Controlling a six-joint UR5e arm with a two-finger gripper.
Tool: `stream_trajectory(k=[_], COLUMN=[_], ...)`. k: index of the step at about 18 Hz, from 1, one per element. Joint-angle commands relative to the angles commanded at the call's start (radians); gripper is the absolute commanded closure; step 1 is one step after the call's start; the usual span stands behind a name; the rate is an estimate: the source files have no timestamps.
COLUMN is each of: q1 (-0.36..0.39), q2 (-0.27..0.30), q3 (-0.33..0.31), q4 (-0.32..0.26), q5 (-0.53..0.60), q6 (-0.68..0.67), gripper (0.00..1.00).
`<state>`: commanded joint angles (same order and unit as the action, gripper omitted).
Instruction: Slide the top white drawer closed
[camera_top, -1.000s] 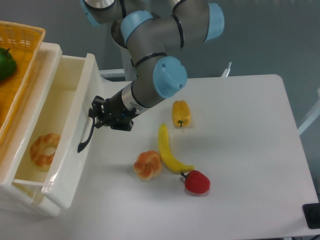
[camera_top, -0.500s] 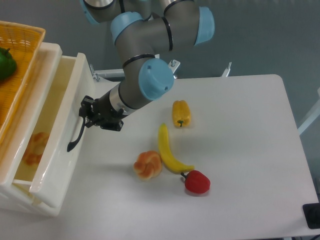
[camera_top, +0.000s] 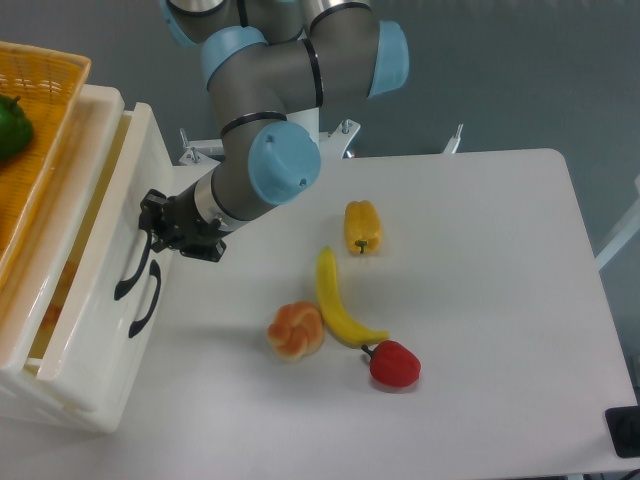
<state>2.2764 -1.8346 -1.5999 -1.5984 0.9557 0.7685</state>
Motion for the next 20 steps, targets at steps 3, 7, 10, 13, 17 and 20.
stream_trajectory(k=[3,7,10,13,17,20], q1=[-0.014,-0.02,-0.028,-0.028,-0.005,0.043], q2=[0.0,0.0,-0.002,-0.003,-0.011,-0.012], q3=[0.0,0.0,0.0,0.002,0.012,0.021], q4=[0.0,0.0,0.014,0.034,0.08,0.098], q5=[0.0,-0.003,-0.003,-0.003,0.015,0.076], q6=[0.0,0.0,0.002,0.005,0.014,0.014], gripper=[1.0,1.0,1.0,0.94,0.5,0.0])
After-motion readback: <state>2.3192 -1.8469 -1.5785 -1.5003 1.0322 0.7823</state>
